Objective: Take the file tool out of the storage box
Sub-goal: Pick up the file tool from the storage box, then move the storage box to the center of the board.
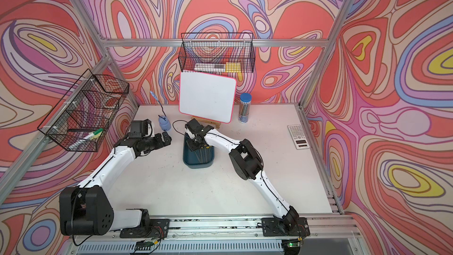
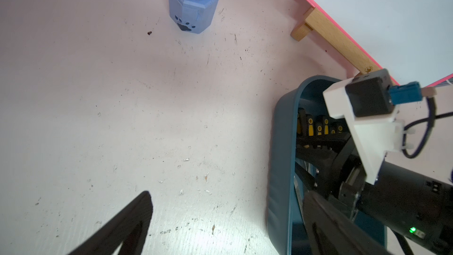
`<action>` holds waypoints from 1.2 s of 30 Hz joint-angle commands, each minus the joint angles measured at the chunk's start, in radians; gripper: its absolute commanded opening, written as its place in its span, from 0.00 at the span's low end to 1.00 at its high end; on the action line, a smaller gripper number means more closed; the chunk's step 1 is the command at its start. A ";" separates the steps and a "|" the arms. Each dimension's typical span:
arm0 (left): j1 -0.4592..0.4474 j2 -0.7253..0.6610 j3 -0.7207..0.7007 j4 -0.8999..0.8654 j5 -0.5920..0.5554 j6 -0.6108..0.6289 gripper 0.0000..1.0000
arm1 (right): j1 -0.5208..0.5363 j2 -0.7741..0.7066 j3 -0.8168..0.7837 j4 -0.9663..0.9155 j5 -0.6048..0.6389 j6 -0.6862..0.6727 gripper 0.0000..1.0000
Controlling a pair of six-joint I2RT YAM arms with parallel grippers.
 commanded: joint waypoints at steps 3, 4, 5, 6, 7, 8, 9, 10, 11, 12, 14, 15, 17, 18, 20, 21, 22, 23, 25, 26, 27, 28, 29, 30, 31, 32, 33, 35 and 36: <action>-0.001 -0.016 -0.012 -0.045 -0.012 0.014 1.00 | 0.007 0.055 0.015 -0.038 0.074 0.023 0.09; 0.000 -0.019 -0.012 -0.045 -0.013 0.014 1.00 | 0.007 0.054 0.016 -0.035 0.076 0.029 0.07; -0.002 -0.020 -0.010 -0.048 -0.012 0.013 1.00 | 0.007 0.048 0.016 -0.032 0.076 0.036 0.06; -0.002 -0.021 -0.008 -0.051 -0.011 0.014 1.00 | 0.007 0.040 0.015 -0.024 0.074 0.045 0.05; -0.002 -0.023 -0.007 -0.054 -0.011 0.013 1.00 | 0.007 0.021 0.008 -0.011 0.062 0.056 0.04; -0.002 -0.022 -0.005 -0.056 -0.006 0.014 1.00 | 0.007 -0.003 -0.003 0.011 0.045 0.068 0.04; -0.002 -0.022 -0.003 -0.057 0.002 0.018 0.99 | 0.007 -0.032 -0.020 0.041 0.030 0.079 0.04; -0.003 -0.020 -0.001 -0.060 0.005 0.020 1.00 | 0.006 -0.069 -0.044 0.080 0.012 0.091 0.04; -0.006 -0.017 0.002 -0.062 0.006 0.021 1.00 | 0.007 -0.107 -0.069 0.123 -0.004 0.106 0.04; -0.010 -0.013 0.005 -0.066 0.007 0.023 1.00 | 0.005 -0.141 -0.089 0.159 -0.013 0.119 0.04; -0.022 -0.002 0.012 -0.072 0.007 0.024 1.00 | -0.002 -0.216 -0.137 0.236 -0.026 0.157 0.04; -0.029 0.005 0.017 -0.074 0.010 0.024 1.00 | -0.007 -0.245 -0.158 0.266 -0.027 0.172 0.04; -0.051 0.020 0.025 -0.071 0.015 0.017 1.00 | -0.028 -0.305 -0.209 0.323 -0.030 0.213 0.04; -0.061 0.026 0.028 -0.067 0.017 0.009 1.00 | -0.038 -0.328 -0.230 0.341 -0.029 0.226 0.04; -0.084 0.041 0.025 -0.046 0.029 -0.019 1.00 | -0.059 -0.397 -0.309 0.404 -0.023 0.237 0.04; -0.097 0.049 0.023 -0.034 0.035 -0.029 1.00 | -0.067 -0.432 -0.355 0.431 -0.005 0.238 0.04; -0.116 0.059 0.024 -0.025 0.032 -0.035 1.00 | -0.079 -0.467 -0.399 0.452 0.012 0.244 0.04; -0.134 0.073 0.027 -0.019 0.025 -0.041 1.00 | -0.095 -0.502 -0.437 0.464 0.021 0.250 0.04; -0.167 0.106 0.039 -0.015 0.015 -0.046 1.00 | -0.123 -0.558 -0.505 0.464 0.047 0.253 0.04; -0.179 0.125 0.049 -0.017 0.016 -0.048 0.99 | -0.135 -0.581 -0.535 0.456 0.065 0.251 0.04; -0.188 0.147 0.063 -0.020 0.024 -0.051 0.98 | -0.150 -0.604 -0.567 0.443 0.084 0.244 0.04; -0.193 0.174 0.075 -0.022 0.035 -0.054 0.95 | -0.163 -0.624 -0.600 0.429 0.105 0.236 0.04; -0.196 0.196 0.087 -0.030 0.040 -0.057 0.92 | -0.174 -0.641 -0.628 0.417 0.119 0.232 0.03; -0.199 0.219 0.104 -0.043 0.035 -0.055 0.89 | -0.185 -0.663 -0.666 0.407 0.131 0.229 0.03; -0.204 0.242 0.121 -0.058 0.022 -0.054 0.85 | -0.199 -0.687 -0.705 0.402 0.139 0.227 0.03; -0.206 0.259 0.133 -0.068 0.015 -0.052 0.82 | -0.207 -0.708 -0.741 0.400 0.147 0.225 0.03; -0.209 0.278 0.147 -0.078 0.008 -0.048 0.79 | -0.216 -0.731 -0.779 0.397 0.161 0.221 0.03; -0.212 0.308 0.167 -0.088 0.003 -0.048 0.69 | -0.230 -0.749 -0.842 0.380 0.183 0.217 0.03; -0.214 0.322 0.176 -0.090 0.004 -0.048 0.65 | -0.239 -0.780 -0.874 0.372 0.190 0.217 0.02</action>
